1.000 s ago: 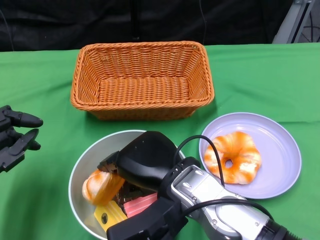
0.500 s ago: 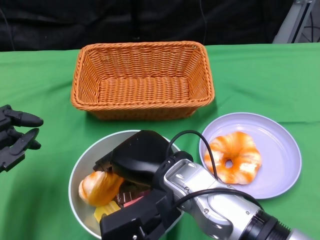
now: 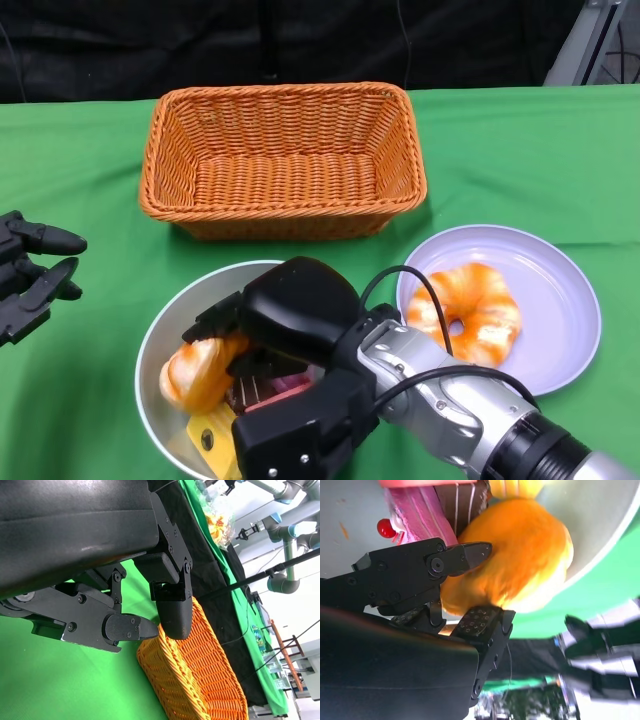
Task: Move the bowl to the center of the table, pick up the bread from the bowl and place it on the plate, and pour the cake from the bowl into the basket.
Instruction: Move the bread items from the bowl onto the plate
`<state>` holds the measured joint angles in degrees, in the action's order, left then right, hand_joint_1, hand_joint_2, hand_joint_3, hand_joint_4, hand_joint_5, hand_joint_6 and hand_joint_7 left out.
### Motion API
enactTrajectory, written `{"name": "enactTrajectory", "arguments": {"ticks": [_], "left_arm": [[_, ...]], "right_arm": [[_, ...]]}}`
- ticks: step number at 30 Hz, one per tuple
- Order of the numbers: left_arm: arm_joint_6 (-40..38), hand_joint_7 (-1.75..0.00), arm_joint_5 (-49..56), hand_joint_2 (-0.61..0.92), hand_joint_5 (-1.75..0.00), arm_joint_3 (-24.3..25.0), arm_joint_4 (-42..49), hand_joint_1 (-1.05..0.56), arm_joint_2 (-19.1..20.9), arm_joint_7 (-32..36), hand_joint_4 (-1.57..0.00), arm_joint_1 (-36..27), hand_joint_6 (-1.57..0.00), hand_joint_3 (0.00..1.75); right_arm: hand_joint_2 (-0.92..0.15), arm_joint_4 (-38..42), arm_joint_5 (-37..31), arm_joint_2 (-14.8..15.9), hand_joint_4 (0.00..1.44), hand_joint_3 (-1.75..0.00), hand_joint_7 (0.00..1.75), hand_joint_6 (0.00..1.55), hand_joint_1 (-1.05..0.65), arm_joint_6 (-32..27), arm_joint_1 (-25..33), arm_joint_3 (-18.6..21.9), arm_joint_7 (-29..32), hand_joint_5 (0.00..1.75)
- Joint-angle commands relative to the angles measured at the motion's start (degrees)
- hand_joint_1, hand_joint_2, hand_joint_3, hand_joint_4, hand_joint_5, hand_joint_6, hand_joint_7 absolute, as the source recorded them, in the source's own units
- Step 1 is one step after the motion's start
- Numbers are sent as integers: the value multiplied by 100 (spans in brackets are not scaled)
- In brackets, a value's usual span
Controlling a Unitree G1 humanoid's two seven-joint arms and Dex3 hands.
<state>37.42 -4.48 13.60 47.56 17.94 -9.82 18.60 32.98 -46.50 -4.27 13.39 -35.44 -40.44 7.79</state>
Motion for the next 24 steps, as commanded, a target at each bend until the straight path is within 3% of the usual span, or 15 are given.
{"name": "enactTrajectory", "arguments": {"ticks": [1,7,12,15,19,24], "left_arm": [[8,-90,9,92,-116,15,18,-11,65,65,-83,46,-83,29],[63,-89,88,92,-124,-20,74,-11,113,79,-77,62,-84,31],[57,-88,64,92,-127,-9,106,-11,112,50,-75,84,-84,32],[36,-89,30,92,-121,1,117,-11,105,36,-83,100,-85,31],[49,-91,-42,92,-120,18,151,-10,102,-51,-85,115,-85,33],[64,-90,-19,92,-116,5,153,-12,100,-13,-86,111,-85,31]], "right_arm": [[-92,76,99,50,76,-16,6,106,-32,157,3,82,153,112],[-92,-84,424,27,73,-5,9,111,-31,322,80,429,392,129],[-92,-284,490,76,73,-4,9,111,-31,310,124,523,333,130],[-90,-633,595,174,80,-1,9,113,-27,322,214,659,223,122],[-89,-971,765,234,84,0,10,117,-24,349,361,840,161,124],[-92,-1497,1087,364,76,-1,12,118,-23,307,544,1086,-176,143]]}}
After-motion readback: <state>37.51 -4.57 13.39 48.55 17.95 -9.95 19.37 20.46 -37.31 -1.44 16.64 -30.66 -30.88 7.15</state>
